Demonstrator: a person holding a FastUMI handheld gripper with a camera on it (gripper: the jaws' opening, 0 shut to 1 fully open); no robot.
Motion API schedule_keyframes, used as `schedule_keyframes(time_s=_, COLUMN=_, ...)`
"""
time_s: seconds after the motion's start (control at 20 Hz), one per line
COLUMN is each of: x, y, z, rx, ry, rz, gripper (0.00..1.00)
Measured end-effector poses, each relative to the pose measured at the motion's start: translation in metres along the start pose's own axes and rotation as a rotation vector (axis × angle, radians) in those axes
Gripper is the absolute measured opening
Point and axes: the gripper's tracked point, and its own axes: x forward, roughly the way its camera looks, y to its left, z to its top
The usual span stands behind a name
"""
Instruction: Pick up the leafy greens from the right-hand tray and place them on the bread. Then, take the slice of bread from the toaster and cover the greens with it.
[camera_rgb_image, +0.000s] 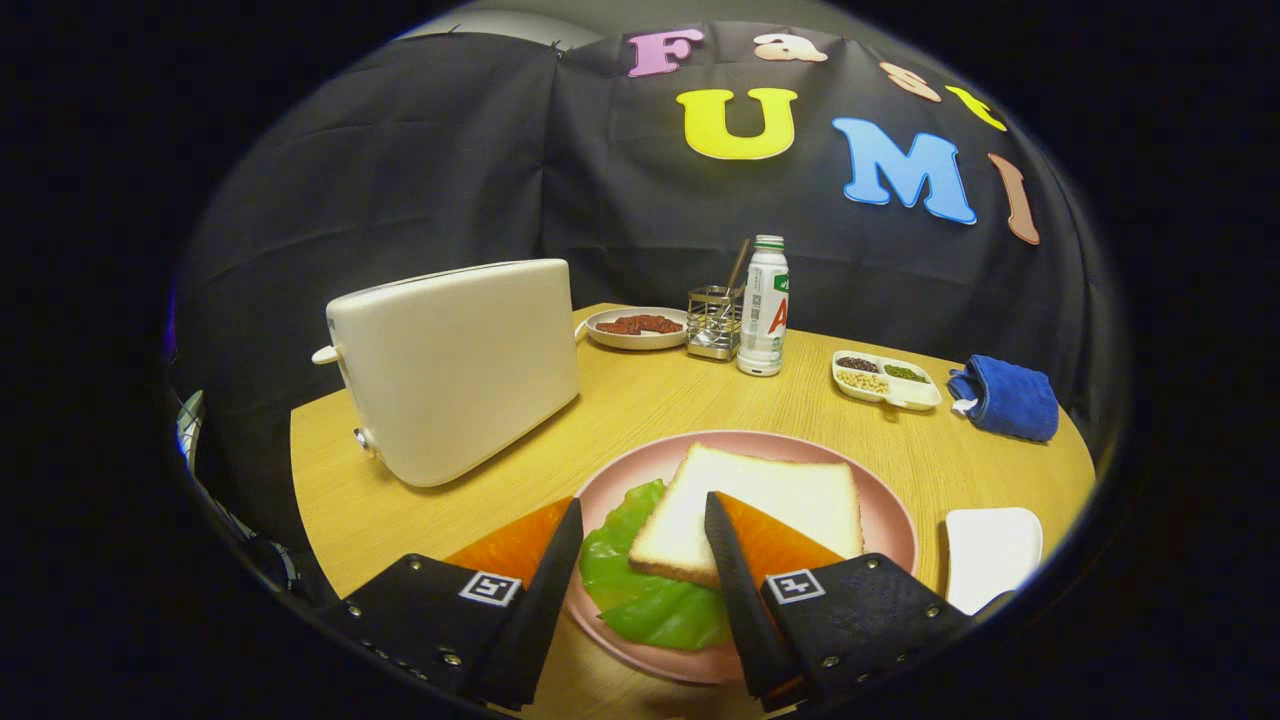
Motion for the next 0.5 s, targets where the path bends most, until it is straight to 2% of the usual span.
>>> schedule_keyframes(time_s=0.25, x=-0.004, y=0.003, z=0.006, rx=0.014, ry=-0.008, rz=0.014, gripper=0.75)
schedule_keyframes(time_s=0.5, x=-0.010, y=-0.003, z=0.031, rx=0.018, ry=-0.047, rz=0.010, gripper=0.85)
